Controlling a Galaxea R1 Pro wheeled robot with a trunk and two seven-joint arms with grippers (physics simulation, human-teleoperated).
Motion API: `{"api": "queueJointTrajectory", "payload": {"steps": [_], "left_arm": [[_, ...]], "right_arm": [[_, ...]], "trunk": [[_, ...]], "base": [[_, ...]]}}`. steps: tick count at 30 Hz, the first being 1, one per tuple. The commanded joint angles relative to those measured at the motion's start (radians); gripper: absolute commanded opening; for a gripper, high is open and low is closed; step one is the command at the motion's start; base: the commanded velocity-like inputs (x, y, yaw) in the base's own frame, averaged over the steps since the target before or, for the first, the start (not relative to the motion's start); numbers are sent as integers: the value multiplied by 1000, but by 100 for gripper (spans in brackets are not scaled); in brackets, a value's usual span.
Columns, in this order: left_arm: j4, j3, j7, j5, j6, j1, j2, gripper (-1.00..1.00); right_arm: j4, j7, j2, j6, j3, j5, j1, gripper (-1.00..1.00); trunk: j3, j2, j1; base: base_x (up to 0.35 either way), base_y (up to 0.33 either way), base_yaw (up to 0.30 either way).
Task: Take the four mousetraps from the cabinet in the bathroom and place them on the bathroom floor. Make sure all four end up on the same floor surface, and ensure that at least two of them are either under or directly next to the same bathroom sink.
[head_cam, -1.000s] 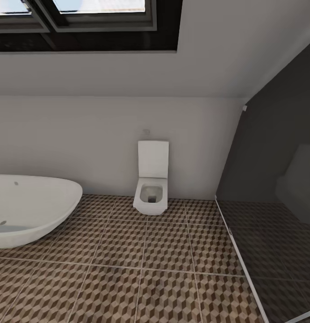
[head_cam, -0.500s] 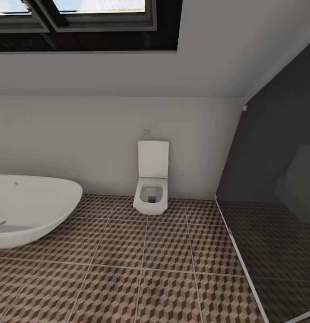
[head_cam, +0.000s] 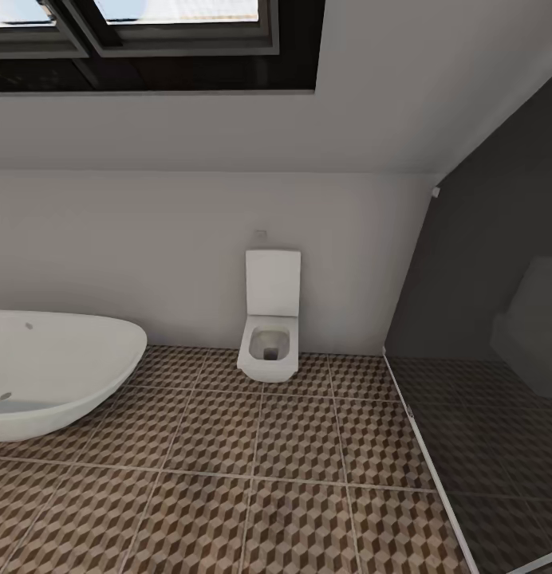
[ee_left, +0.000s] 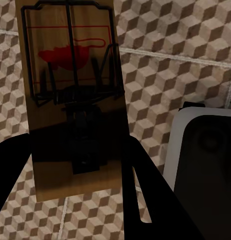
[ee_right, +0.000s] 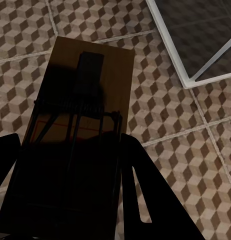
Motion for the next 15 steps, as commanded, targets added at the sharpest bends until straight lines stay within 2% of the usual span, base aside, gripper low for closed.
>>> {"api": "queueJointTrajectory", "payload": {"steps": [1, 15], "left_arm": [[3, -7, 6, -2, -3, -1, -1, -100], [3, -7, 6, -2, -3, -1, -1, -100]], "right_arm": [[0, -9, 0, -2, 9, -2, -1, -100], [0, -9, 0, -2, 9, -2, -1, -100]], "trunk": [[-2, -2, 1], [-2, -2, 1]], "base": [[0, 0, 0], [0, 0, 0]]}}
